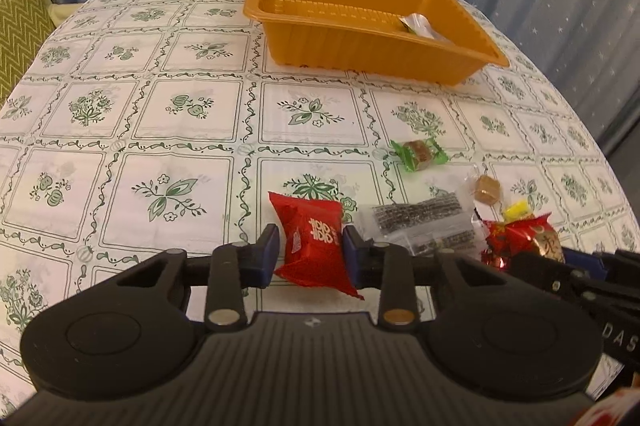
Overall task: Organize snacks
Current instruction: 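Grasp the red candy packet with the left gripper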
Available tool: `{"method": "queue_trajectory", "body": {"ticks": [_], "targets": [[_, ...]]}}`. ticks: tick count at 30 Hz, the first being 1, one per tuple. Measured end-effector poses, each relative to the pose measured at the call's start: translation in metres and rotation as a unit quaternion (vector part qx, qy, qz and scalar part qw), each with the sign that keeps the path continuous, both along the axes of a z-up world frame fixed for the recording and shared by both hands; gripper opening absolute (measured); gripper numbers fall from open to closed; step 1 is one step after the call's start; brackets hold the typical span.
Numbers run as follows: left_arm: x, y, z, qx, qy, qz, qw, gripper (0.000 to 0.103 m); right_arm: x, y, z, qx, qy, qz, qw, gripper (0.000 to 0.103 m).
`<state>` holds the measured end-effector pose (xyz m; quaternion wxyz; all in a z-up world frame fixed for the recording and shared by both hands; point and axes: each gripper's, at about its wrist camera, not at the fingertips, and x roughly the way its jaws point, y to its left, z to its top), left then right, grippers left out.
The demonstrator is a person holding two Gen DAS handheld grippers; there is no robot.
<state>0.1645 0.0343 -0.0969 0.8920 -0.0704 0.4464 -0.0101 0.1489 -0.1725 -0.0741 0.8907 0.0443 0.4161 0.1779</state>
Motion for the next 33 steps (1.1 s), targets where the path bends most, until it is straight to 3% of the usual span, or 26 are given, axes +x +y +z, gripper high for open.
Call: {"method": "queue_trajectory", "body": {"ticks": [6,33], "targets": [[-0.009,-0.001,0.007,0.009,0.0,-0.004,1.0,0.025,-0.001,0.0,0.002,0.004,0.0,-0.002,1.0,0.027],[-0.032,-0.002,0.016,0.02,0.007,-0.007,0.9997,0.025,-0.014,0.001,0.021,0.013,-0.018,-0.004,1.0,0.027]]}}
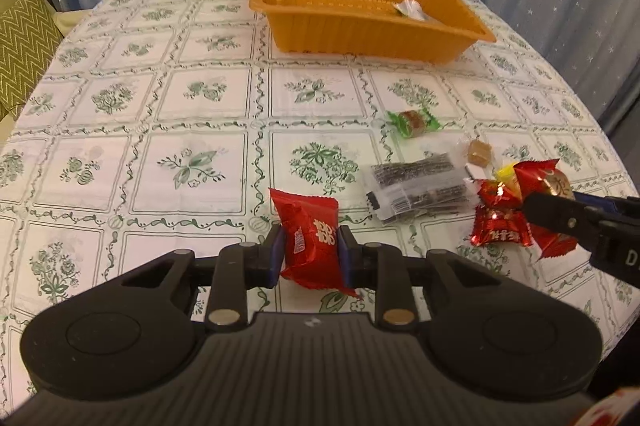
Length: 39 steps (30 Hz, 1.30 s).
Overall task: Organize snacks
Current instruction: 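Grasp the red candy packet with the left gripper, then move both packets over the orange tray and open both grippers to release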
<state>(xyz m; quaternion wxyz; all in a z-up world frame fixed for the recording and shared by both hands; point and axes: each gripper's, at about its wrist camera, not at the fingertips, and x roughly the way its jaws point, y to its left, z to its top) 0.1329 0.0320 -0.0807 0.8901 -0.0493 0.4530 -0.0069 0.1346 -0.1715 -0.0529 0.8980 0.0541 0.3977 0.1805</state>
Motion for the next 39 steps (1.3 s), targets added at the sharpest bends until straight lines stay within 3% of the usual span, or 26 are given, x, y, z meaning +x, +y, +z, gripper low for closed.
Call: {"method": "queue_trajectory", "body": {"ticks": [12,24,39], "targets": [[-0.015,-0.01,0.038,-0.015,-0.034,0.0,0.9993,0.025,-0.008,-0.002,0.017,0.011,-0.015,0.001,1.0,0.027],[-0.013,-0.014,0.048,-0.02,-0.04,-0.008,0.999,0.025,-0.007,0.0,0.026,0.015,-0.022,0.004,1.0,0.027],[0.047,-0.012,0.07,-0.011,-0.069,-0.029,0.9971,0.025,0.064,0.006,0.046,0.026,-0.041,0.01,0.999,0.027]]}}
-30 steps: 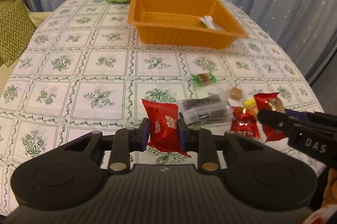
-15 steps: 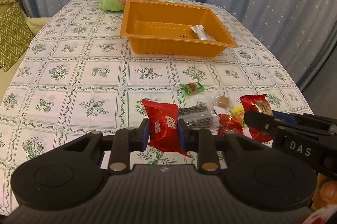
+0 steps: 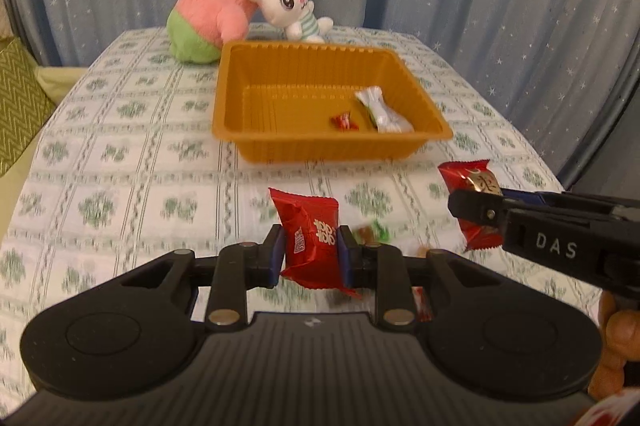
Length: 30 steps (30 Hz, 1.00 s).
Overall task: Organize snacks
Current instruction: 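Move both packets over the orange tray and open both grippers to release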
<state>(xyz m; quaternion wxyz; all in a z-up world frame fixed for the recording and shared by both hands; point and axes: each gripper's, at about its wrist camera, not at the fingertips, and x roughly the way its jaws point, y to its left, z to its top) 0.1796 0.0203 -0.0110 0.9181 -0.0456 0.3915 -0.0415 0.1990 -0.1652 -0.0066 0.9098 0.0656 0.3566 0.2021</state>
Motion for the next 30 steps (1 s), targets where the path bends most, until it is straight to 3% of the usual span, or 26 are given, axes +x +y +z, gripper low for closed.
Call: {"method": "queue_trajectory", "body": {"ticks": [7,15,30], "targets": [[0.051,0.008,0.014,0.009,-0.018,-0.009,0.9998,0.025,0.058,0.009,0.007,-0.008,-0.007,0.006,1.0,0.027],[0.104,0.021,0.02,0.005,-0.022,-0.005,0.9997,0.025,0.119,0.025,-0.001,-0.019,0.016,0.017,1.0,0.027],[0.167,0.03,0.0,-0.007,-0.009,0.003,0.9999,0.025,0.178,0.034,-0.016,-0.001,0.042,-0.004,0.999,0.027]]}}
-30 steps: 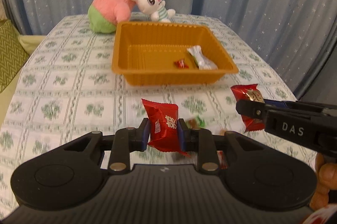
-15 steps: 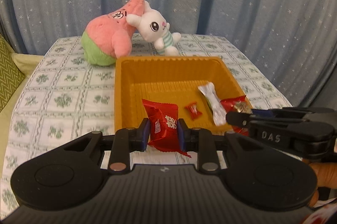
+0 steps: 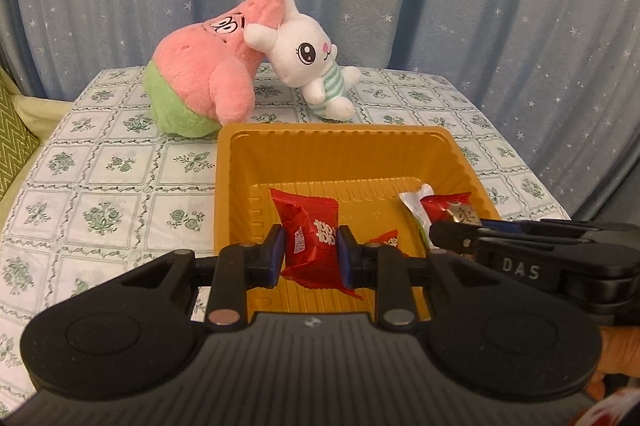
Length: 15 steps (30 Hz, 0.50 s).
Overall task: Organize snacks
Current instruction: 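Move both packets over the orange tray and open both grippers to release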
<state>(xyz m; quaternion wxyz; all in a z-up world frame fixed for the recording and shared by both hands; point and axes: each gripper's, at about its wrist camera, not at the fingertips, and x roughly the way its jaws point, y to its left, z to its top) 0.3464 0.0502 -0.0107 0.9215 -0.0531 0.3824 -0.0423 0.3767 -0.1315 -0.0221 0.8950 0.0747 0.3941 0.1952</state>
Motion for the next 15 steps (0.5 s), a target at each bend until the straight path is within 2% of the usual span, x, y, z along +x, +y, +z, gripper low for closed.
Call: {"method": "queue_trajectory", "body": {"ticks": [2,4,5,13,15], "targets": [[0.006,0.001,-0.007,-0.005,0.006,0.003,1.0,0.025,0.003,0.0,-0.001,0.001,0.001,-0.003,1.0,0.027],[0.008,0.003,-0.011,-0.015,0.004,0.007,0.9999,0.043,0.006,0.0,-0.001,0.003,0.003,-0.006,1.0,0.027],[0.007,0.004,-0.012,-0.016,0.002,0.01,0.9998,0.047,0.006,-0.001,-0.001,0.005,0.004,-0.006,1.0,0.027],[-0.014,0.019,-0.008,-0.022,-0.007,0.032,0.9992,0.048,0.008,0.002,-0.004,0.012,0.011,0.0,1.0,0.027],[-0.021,0.023,-0.006,-0.026,-0.01,0.039,0.9988,0.054,0.008,0.004,-0.005,0.014,0.013,0.004,1.0,0.027]]}}
